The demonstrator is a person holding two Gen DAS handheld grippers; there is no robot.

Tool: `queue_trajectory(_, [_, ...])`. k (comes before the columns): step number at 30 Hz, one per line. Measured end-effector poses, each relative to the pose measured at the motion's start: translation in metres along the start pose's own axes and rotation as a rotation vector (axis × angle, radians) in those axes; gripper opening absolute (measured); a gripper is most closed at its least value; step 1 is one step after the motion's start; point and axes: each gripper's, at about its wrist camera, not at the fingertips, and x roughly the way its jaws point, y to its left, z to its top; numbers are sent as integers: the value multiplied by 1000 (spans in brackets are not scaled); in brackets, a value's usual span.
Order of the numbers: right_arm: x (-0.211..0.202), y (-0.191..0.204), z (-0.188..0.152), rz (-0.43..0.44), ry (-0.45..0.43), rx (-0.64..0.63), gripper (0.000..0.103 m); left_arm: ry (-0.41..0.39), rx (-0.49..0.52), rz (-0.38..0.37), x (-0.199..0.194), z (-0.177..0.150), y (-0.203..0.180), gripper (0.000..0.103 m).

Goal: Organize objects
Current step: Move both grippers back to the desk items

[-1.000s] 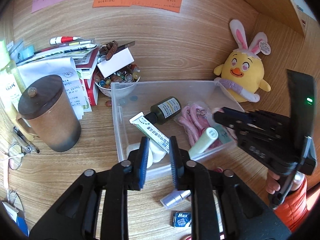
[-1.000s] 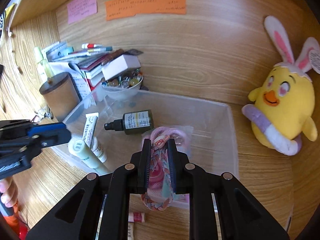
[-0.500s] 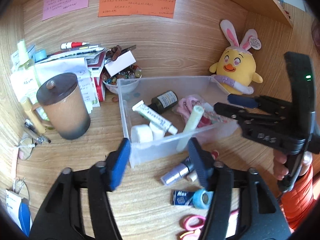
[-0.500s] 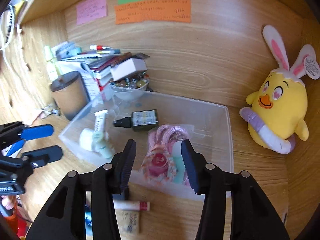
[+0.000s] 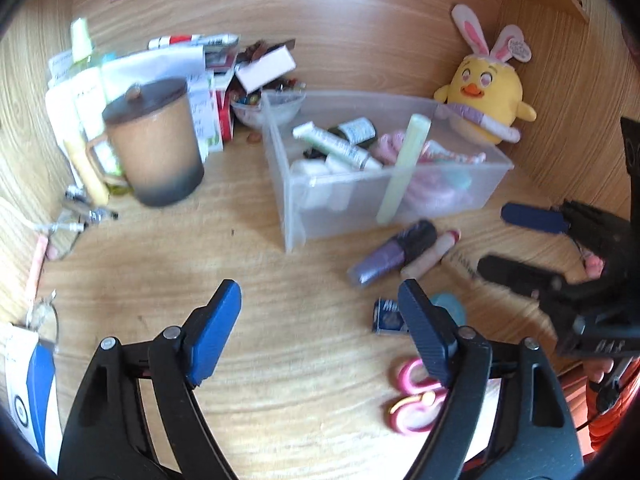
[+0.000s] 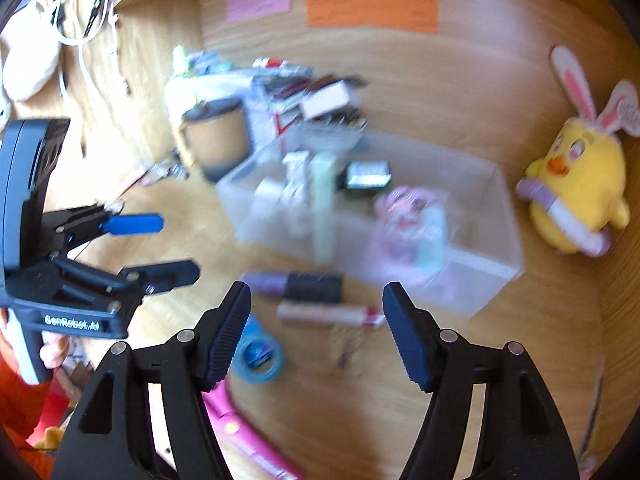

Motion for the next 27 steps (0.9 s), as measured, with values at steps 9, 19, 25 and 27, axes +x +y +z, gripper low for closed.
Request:
queue_trajectory(9, [32,16,-27,75,96,27,65,58,-3,1,8,-22,3,81])
queue_trajectory(19, [27,4,-36,90,87,57,35,110,31,-45,22,-24,-15,81])
queue_trajectory(25, [10,-18,-39,39,54,98,35,136,73,-70,35,-22,-36,81])
queue_trajectory(27, [5,-25,-41,36,48,114,35,150,77,-82,41,-21,-42,81])
